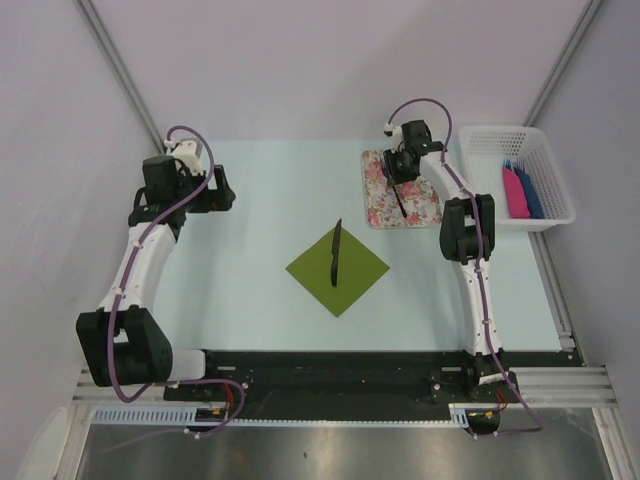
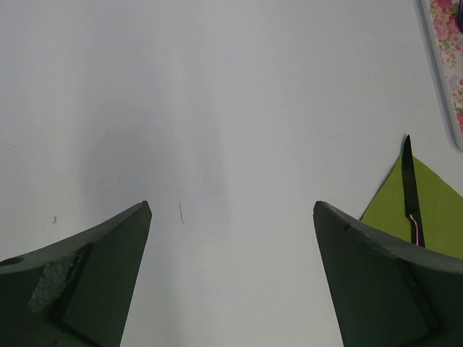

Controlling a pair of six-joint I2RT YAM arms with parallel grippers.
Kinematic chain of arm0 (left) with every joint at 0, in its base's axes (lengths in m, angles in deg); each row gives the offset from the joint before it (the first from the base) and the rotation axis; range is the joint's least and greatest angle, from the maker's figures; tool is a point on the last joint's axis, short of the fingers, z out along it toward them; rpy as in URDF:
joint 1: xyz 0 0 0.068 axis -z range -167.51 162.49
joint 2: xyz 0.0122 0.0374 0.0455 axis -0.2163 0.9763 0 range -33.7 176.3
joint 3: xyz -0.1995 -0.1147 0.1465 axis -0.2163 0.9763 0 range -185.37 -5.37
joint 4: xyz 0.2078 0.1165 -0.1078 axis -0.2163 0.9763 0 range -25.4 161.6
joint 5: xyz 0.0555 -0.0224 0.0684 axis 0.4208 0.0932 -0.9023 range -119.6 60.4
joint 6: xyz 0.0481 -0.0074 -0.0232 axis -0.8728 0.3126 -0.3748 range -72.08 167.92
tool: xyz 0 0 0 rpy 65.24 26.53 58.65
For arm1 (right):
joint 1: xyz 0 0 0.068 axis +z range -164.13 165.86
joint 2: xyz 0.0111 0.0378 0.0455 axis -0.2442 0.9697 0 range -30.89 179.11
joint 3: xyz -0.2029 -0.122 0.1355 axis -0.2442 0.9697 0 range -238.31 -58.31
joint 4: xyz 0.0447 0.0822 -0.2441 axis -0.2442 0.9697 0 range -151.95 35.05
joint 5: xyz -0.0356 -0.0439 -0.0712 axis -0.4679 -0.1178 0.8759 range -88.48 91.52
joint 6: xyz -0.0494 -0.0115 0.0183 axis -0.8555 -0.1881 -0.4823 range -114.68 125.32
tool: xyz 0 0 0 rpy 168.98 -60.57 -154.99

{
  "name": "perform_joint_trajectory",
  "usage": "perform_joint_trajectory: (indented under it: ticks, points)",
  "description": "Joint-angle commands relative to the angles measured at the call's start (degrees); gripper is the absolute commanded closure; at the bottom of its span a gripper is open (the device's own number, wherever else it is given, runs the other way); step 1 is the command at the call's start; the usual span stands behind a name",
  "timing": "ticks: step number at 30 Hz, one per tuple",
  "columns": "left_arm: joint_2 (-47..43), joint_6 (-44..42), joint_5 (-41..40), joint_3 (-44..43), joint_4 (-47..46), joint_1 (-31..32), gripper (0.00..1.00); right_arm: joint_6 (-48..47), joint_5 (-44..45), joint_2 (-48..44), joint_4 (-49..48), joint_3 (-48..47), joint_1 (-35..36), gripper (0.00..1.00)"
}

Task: Place the utensils on the paper napkin and roll it up

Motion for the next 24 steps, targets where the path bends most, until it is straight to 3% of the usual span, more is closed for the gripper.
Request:
perform_joint_trajectory:
  ticks: [1, 5, 10, 15, 20, 24]
  points:
    - [0.3, -1.1, -0.5, -0.6, -0.2, -0.3, 0.00, -1.0, 1.5, 1.9, -0.9, -2.3, -0.3, 0.64]
    - [0.5, -1.3, -1.7, -0.7, -0.3, -0.3, 0.01, -0.3, 1.3, 2.2, -0.7, -1.6, -0.1, 0.64]
    - [0.1, -3.4, -3.1, -0.7, -0.1, -0.4, 0.00, 0.1, 1.3, 1.3, -1.5, 0.0, 0.2, 0.77]
    - [-1.0, -4.8, -4.4, -0.8, 0.2, -0.4, 0.00, -0.9, 4.5, -1.8, -1.9, 4.4, 2.2, 1.00]
    - [-2.9, -4.8, -3.5, -0.6, -0.1, -0.4, 0.00, -0.1, 9.1, -8.3, -3.3, 8.1, 2.7, 1.00]
    - [-7.3, -6.5, -5.3, 2.5, -5.2, -0.3, 0.00, 6.6, 11.0, -18.1, -2.4, 10.8, 2.8, 1.00]
